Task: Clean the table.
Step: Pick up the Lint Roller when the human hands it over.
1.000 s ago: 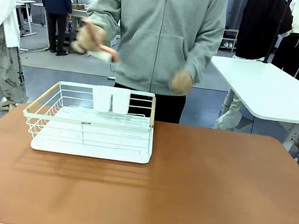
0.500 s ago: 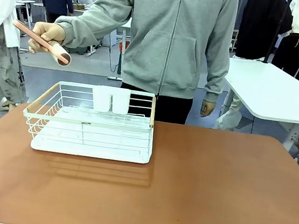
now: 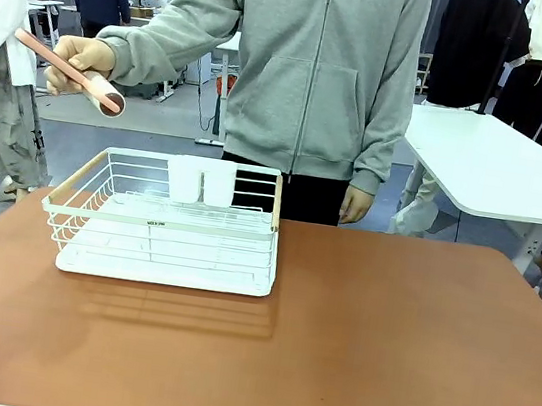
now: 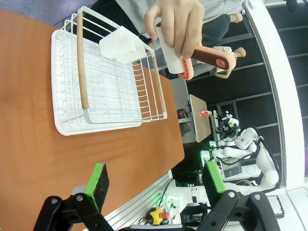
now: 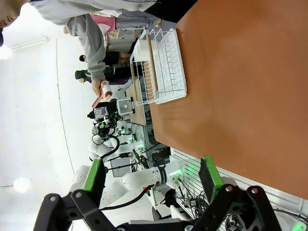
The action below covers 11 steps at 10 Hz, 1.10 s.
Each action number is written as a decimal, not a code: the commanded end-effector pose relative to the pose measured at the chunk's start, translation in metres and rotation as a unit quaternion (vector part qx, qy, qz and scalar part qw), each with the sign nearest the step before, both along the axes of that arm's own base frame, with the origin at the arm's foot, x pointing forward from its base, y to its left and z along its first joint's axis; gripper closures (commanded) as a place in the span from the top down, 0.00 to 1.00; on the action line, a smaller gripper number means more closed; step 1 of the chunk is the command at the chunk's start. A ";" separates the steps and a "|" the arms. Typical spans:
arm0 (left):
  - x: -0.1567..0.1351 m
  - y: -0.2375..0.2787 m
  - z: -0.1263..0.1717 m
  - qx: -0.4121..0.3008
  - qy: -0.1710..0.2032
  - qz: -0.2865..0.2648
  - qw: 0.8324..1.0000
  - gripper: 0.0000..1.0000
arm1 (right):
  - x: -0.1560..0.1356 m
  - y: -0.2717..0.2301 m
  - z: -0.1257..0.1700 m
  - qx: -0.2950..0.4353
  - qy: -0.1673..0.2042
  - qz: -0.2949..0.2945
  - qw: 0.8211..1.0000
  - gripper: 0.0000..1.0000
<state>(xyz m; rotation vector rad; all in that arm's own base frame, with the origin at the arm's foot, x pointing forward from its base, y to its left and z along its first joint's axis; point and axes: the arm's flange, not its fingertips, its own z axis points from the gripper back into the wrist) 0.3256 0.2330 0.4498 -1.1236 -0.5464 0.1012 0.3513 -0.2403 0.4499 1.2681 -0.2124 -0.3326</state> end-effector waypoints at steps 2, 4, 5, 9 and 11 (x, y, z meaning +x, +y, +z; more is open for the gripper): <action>0.011 -0.008 0.015 -0.004 0.033 0.032 0.999 1.00 | -0.004 0.003 0.002 0.004 -0.005 0.001 1.000 1.00; 0.018 -0.018 0.034 0.023 0.067 0.093 0.993 1.00 | -0.004 0.003 0.002 0.004 -0.005 0.001 1.000 1.00; 0.019 -0.020 0.052 0.019 0.077 0.099 0.992 1.00 | -0.004 0.003 0.002 0.004 -0.005 0.001 1.000 1.00; 0.027 -0.043 0.112 0.050 0.167 0.194 0.966 1.00 | -0.004 0.003 0.002 0.004 -0.005 0.001 1.000 1.00; 0.033 -0.060 0.125 0.052 0.187 0.220 0.956 1.00 | -0.004 0.003 0.002 0.004 -0.005 0.001 1.000 1.00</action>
